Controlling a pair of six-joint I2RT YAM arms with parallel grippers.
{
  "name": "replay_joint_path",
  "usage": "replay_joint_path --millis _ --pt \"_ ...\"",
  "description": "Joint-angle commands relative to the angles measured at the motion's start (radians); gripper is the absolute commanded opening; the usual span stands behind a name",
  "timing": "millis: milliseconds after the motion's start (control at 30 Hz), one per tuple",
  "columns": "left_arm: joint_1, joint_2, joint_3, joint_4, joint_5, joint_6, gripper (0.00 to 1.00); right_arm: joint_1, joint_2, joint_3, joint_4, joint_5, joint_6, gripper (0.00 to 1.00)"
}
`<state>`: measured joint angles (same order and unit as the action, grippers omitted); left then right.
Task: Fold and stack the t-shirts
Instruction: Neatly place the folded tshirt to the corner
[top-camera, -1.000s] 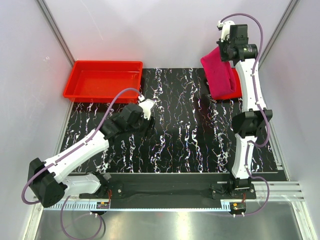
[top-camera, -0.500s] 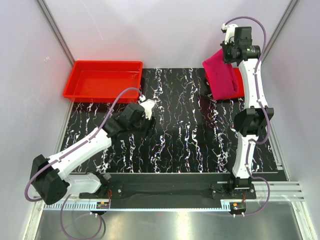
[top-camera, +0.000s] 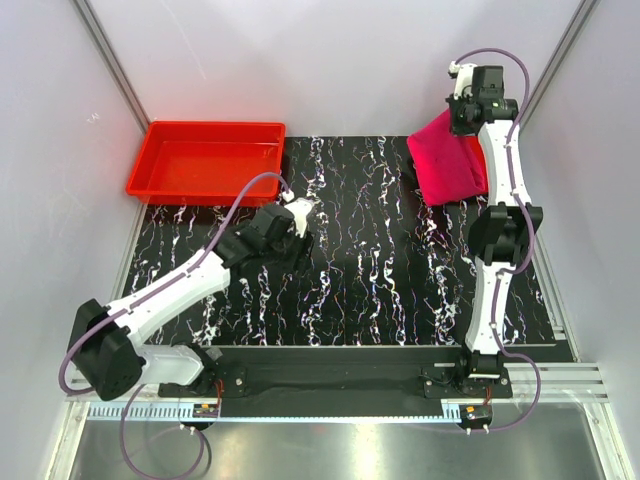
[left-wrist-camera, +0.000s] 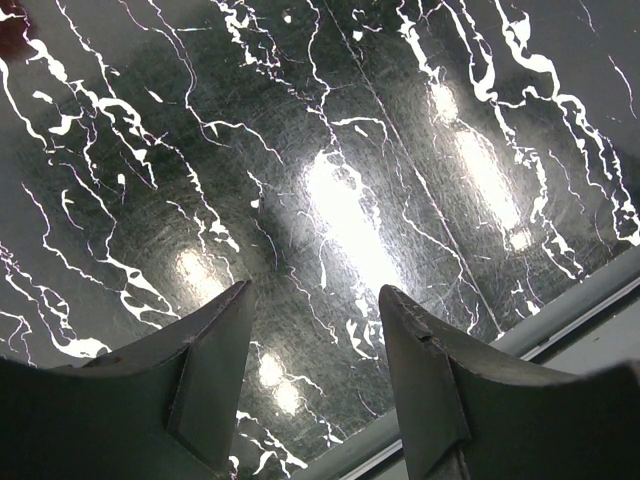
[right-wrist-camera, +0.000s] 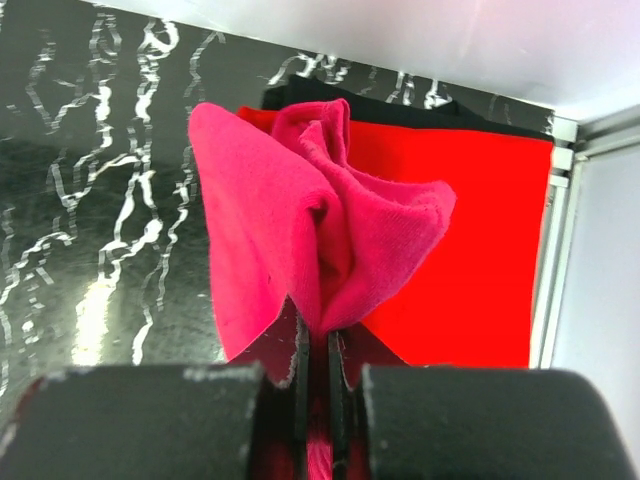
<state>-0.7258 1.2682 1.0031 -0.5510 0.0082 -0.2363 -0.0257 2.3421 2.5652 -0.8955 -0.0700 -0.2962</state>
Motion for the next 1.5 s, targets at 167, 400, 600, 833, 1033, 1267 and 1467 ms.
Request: replay_joint_path --millis 167,400,600,833,1033,1267,1467 --pt "0.014 0.043 0.075 0.019 0.022 -0.003 0.58 -0.048 0.043 0.081 0.121 -0.025 -0.004 0.0" --pt "0.026 0.069 0.084 -0.001 0.024 0.005 0.58 -0.08 0.095 0.079 0.176 -0.033 0.0 0.0" --pt "0.04 0.102 0.097 -0.013 0.024 0.018 0.58 -0.105 0.135 0.044 0.243 -0.031 0.008 0.0" --pt "0.045 0.152 0.117 -0.017 0.038 0.025 0.57 -0.143 0.217 0.089 0.302 -0.034 0.034 0.0" --pt "0.049 0.195 0.132 -0.018 0.05 0.026 0.57 -0.161 0.289 0.084 0.389 -0.007 0.029 0.0" --pt "0.051 0.24 0.152 -0.027 0.059 0.017 0.57 -0.171 0.397 0.116 0.51 0.163 0.022 0.25" --pt "0.051 0.194 0.141 -0.067 0.049 0.015 0.56 -0.174 0.355 0.089 0.653 0.432 -0.017 0.71"
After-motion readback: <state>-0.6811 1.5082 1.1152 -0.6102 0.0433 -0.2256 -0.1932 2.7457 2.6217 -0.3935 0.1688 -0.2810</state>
